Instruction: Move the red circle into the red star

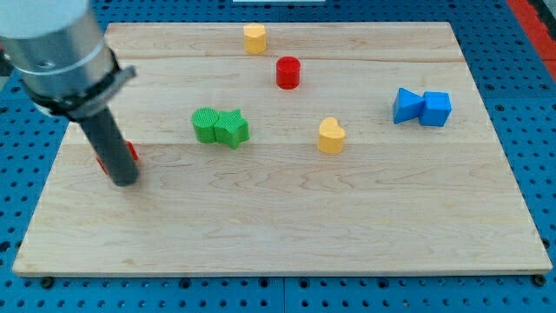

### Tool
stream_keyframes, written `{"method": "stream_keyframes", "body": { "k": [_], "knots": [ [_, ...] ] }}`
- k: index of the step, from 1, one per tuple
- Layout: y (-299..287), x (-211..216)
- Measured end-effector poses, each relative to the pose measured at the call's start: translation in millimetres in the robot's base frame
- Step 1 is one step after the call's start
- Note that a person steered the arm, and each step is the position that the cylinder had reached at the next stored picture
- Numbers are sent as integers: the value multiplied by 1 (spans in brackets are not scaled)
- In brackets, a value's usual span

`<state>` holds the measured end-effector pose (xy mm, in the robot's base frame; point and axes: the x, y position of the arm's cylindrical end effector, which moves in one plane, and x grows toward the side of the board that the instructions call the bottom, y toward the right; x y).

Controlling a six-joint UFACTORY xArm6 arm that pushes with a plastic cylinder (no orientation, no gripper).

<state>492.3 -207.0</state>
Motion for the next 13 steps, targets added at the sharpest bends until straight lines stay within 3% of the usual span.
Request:
{"method": "stream_keyframes", "body": {
  "k": [1, 3, 5, 7, 11, 12, 13],
  "knots": [
    [-32, -30],
    [-34, -73],
    [34, -107],
    [127, -198],
    [289, -210],
    [318, -205],
    [309, -190]
  ]
}}
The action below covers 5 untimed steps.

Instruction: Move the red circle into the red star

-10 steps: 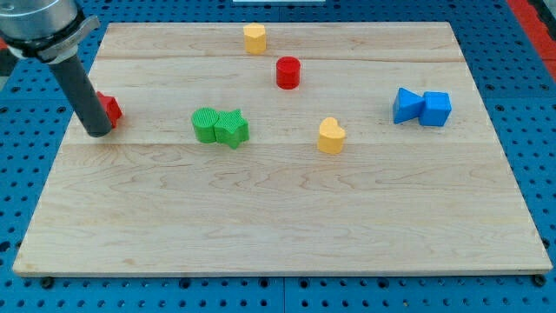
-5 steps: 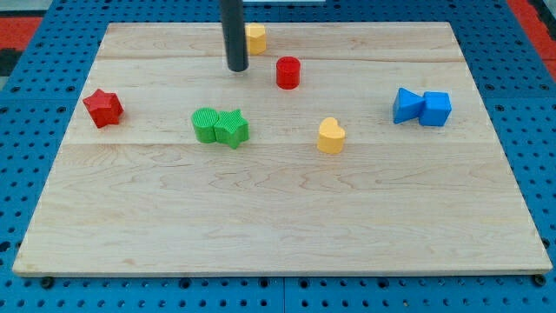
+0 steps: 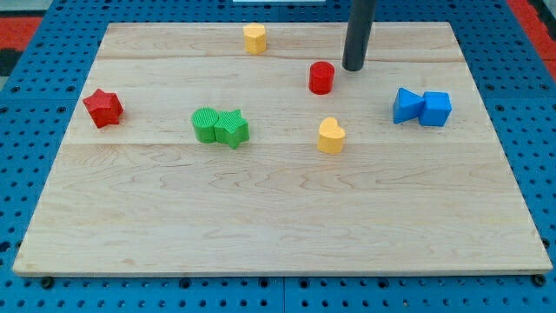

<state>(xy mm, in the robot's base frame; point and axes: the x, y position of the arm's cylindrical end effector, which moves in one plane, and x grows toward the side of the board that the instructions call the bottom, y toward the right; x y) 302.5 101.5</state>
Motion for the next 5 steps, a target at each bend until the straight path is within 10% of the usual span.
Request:
{"method": "stream_keyframes", "body": {
  "k": [5],
  "knots": [
    [-138, 57]
  ]
}}
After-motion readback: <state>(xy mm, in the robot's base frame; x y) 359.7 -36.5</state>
